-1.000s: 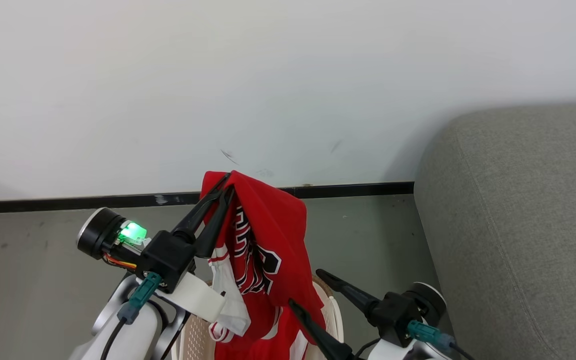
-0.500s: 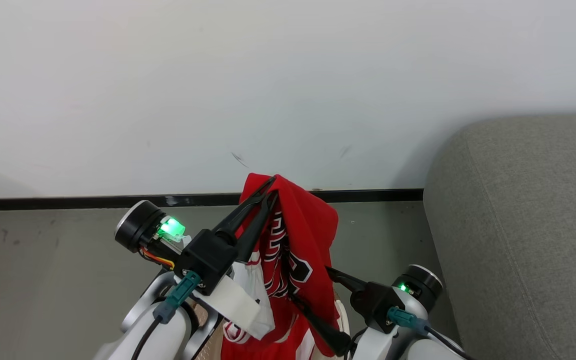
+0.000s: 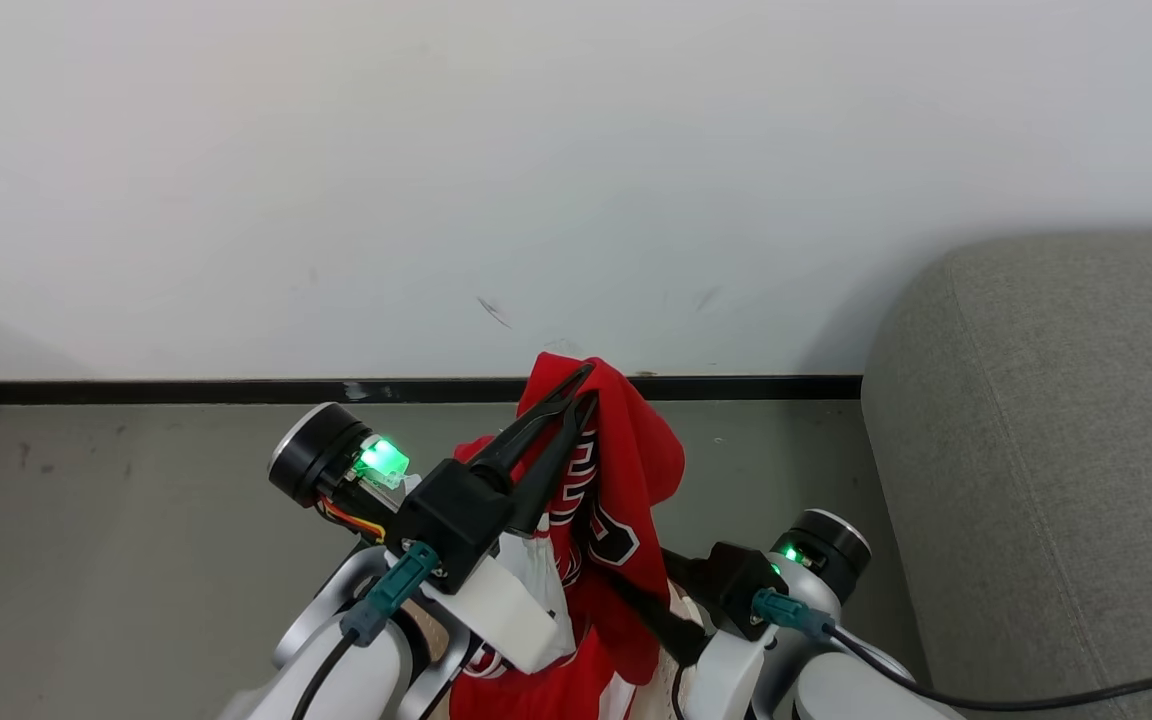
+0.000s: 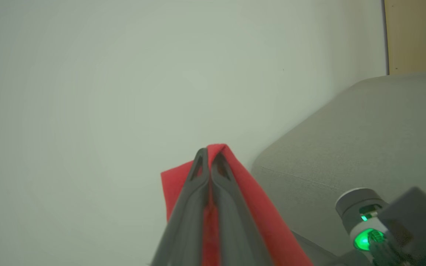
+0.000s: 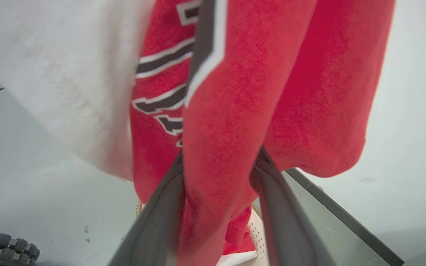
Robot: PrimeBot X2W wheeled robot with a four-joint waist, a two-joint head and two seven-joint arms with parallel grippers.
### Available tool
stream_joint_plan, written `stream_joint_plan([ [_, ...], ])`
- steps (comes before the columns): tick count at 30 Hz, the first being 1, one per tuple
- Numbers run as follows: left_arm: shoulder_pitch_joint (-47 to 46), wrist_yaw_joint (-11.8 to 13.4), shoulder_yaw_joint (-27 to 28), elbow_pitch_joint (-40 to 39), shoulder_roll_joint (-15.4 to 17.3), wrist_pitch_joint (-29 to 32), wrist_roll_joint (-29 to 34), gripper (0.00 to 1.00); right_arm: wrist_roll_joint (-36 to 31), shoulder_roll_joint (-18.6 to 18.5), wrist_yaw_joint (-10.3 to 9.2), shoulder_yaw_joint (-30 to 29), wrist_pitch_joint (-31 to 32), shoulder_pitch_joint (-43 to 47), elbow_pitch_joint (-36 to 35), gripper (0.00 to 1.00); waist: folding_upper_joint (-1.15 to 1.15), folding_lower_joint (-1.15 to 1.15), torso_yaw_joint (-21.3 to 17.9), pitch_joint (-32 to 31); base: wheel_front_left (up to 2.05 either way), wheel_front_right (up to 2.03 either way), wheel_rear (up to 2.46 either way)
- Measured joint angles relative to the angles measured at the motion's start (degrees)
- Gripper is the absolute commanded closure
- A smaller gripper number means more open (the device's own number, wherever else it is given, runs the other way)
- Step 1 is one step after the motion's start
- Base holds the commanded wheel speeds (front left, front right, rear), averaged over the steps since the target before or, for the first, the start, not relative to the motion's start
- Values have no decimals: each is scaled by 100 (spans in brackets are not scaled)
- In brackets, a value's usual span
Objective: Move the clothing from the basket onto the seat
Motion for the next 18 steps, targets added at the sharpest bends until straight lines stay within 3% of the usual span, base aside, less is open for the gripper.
stream_joint_plan([
  [9,120,193,265,59,-43,14,-220,100,180,-2,0,-268,0,-85,-151,100,0,0,-65,35,0,0,0],
  [18,525,403,514,287,-56,-146,-402,100,255,-46,0,-1274,1,-49,-502,100,0,0,-216,44,0,0,0],
])
